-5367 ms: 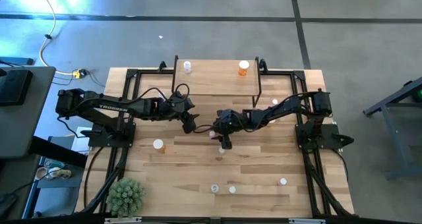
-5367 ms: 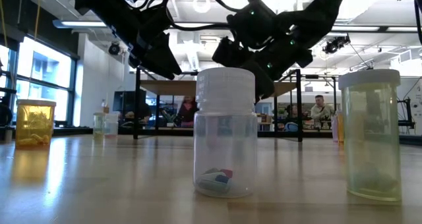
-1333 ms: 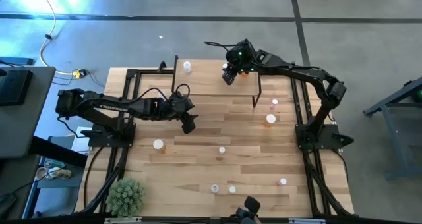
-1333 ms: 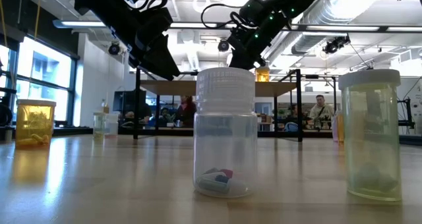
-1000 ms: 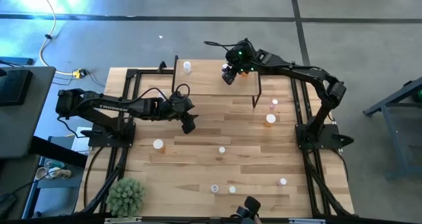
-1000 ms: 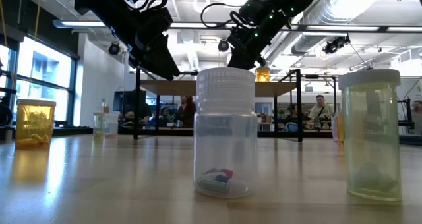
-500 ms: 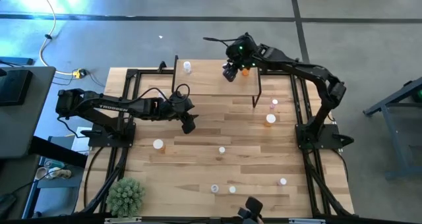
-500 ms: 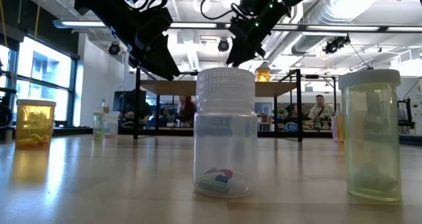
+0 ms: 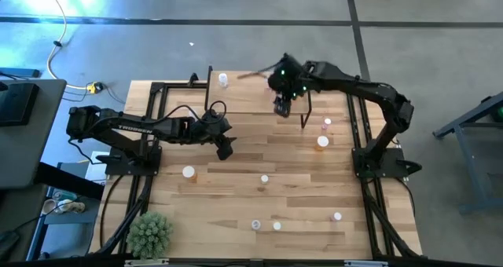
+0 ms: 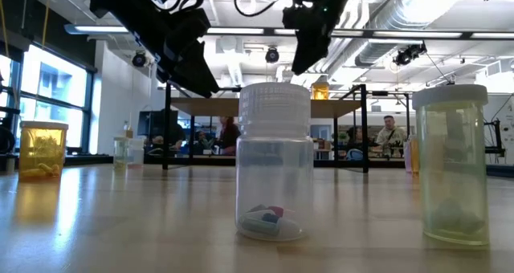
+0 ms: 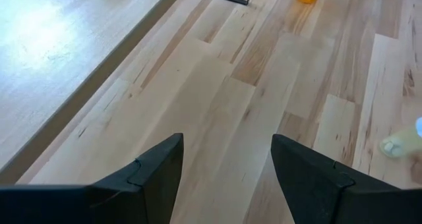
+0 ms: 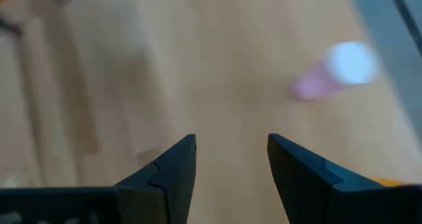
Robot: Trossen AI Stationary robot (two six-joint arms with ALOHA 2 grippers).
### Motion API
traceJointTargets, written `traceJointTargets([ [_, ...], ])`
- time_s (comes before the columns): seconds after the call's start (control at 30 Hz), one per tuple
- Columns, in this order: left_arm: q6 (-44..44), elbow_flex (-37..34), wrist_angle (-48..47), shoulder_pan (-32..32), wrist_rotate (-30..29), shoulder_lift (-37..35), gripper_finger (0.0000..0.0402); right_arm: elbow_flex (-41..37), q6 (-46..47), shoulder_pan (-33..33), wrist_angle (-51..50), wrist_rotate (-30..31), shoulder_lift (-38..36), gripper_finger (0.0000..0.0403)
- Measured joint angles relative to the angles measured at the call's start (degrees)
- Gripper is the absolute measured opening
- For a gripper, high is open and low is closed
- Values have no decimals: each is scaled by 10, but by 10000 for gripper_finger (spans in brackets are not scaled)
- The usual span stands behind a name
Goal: Pick and place medicine bottles onto shelf by color
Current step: Put the middle right yellow pill bottle on the shelf
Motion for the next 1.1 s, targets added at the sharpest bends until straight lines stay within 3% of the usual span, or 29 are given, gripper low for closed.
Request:
traceJointTargets([
  [0.33,0,0,-3,0,0,0,220,-134,40,85,36,0,-101,179],
  [0.67,1,0,-9,-1,3,0,220,-322,155,132,147,5,-220,179],
  [0.9,32,0,31,-29,75,10,220,-435,222,176,265,5,-269,179],
  [1.1,55,0,82,-70,94,34,220,-496,251,211,357,9,-276,179],
])
